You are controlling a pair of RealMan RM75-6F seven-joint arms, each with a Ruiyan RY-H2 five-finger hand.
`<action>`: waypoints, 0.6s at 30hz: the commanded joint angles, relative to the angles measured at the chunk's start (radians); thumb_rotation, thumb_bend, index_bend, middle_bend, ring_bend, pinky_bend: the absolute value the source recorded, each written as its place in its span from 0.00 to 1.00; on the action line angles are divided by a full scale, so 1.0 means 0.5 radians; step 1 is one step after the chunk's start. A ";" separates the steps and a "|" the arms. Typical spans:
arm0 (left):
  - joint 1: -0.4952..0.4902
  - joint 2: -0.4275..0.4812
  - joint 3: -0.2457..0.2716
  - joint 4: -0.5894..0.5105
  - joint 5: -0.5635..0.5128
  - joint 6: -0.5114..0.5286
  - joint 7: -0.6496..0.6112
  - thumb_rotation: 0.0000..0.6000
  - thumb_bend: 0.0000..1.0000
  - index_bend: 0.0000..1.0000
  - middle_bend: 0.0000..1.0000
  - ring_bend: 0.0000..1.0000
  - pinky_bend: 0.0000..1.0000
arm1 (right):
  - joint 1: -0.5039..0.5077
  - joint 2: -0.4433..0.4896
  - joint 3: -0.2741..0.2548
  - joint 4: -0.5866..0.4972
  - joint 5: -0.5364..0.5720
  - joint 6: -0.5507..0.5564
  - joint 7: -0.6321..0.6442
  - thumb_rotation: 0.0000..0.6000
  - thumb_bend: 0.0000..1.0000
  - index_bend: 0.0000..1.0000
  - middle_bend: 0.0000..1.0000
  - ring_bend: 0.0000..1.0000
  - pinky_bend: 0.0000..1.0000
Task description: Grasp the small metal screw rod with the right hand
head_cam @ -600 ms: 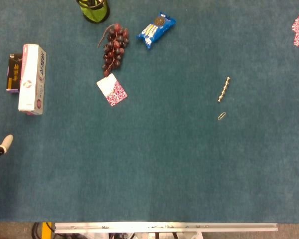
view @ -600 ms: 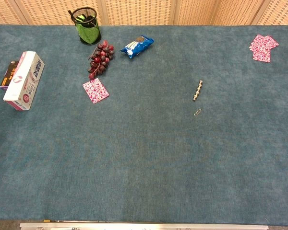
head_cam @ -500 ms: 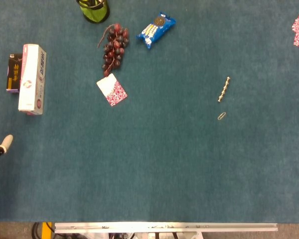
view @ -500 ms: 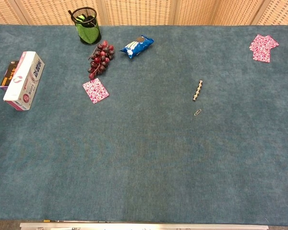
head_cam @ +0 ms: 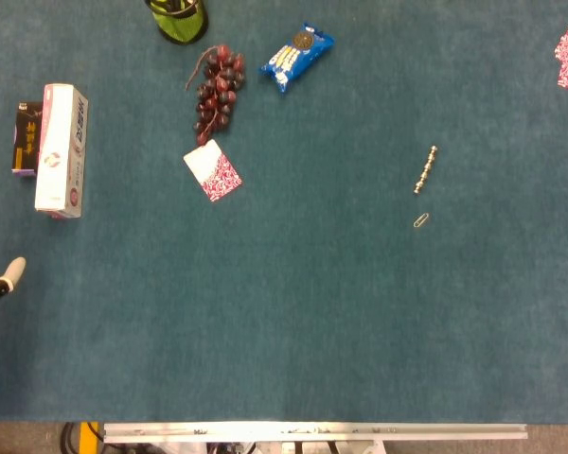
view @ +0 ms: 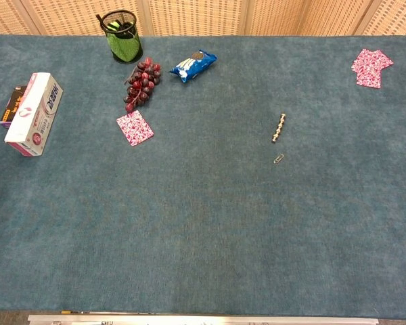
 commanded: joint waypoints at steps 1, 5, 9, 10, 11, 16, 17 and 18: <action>-0.002 -0.002 0.002 0.000 -0.002 -0.006 0.010 1.00 0.20 0.00 0.06 0.04 0.01 | 0.073 0.021 0.009 -0.011 -0.048 -0.074 -0.009 1.00 0.03 0.53 0.57 0.53 0.61; 0.002 -0.003 0.004 -0.004 -0.008 -0.007 0.012 1.00 0.20 0.00 0.06 0.04 0.01 | 0.195 0.040 0.011 -0.027 -0.111 -0.223 -0.042 1.00 0.03 0.53 0.71 0.74 0.72; 0.017 -0.009 0.007 0.000 -0.015 0.009 0.005 1.00 0.20 0.00 0.06 0.04 0.01 | 0.335 0.044 0.012 -0.035 -0.155 -0.407 -0.061 1.00 0.04 0.53 0.85 0.87 0.96; 0.019 -0.011 0.009 -0.001 -0.016 0.010 0.006 1.00 0.20 0.00 0.06 0.04 0.01 | 0.381 0.036 0.014 -0.030 -0.163 -0.466 -0.061 1.00 0.05 0.53 0.87 0.90 0.98; 0.020 -0.012 0.011 -0.001 -0.016 0.010 0.007 1.00 0.20 0.00 0.06 0.04 0.01 | 0.414 0.025 0.016 -0.022 -0.171 -0.505 -0.060 1.00 0.06 0.53 0.89 0.92 1.00; 0.024 -0.016 0.016 -0.006 -0.003 0.017 0.010 1.00 0.20 0.00 0.06 0.04 0.01 | 0.589 -0.083 0.032 0.069 -0.191 -0.698 -0.065 1.00 0.09 0.53 0.92 0.96 1.00; 0.024 -0.016 0.016 -0.005 -0.001 0.017 0.009 1.00 0.20 0.00 0.06 0.04 0.01 | 0.619 -0.107 0.038 0.090 -0.184 -0.732 -0.063 1.00 0.09 0.53 0.92 0.97 1.00; 0.025 -0.015 0.016 -0.005 -0.002 0.017 0.008 1.00 0.20 0.00 0.06 0.04 0.01 | 0.649 -0.131 0.045 0.112 -0.177 -0.762 -0.061 1.00 0.10 0.53 0.93 0.98 1.00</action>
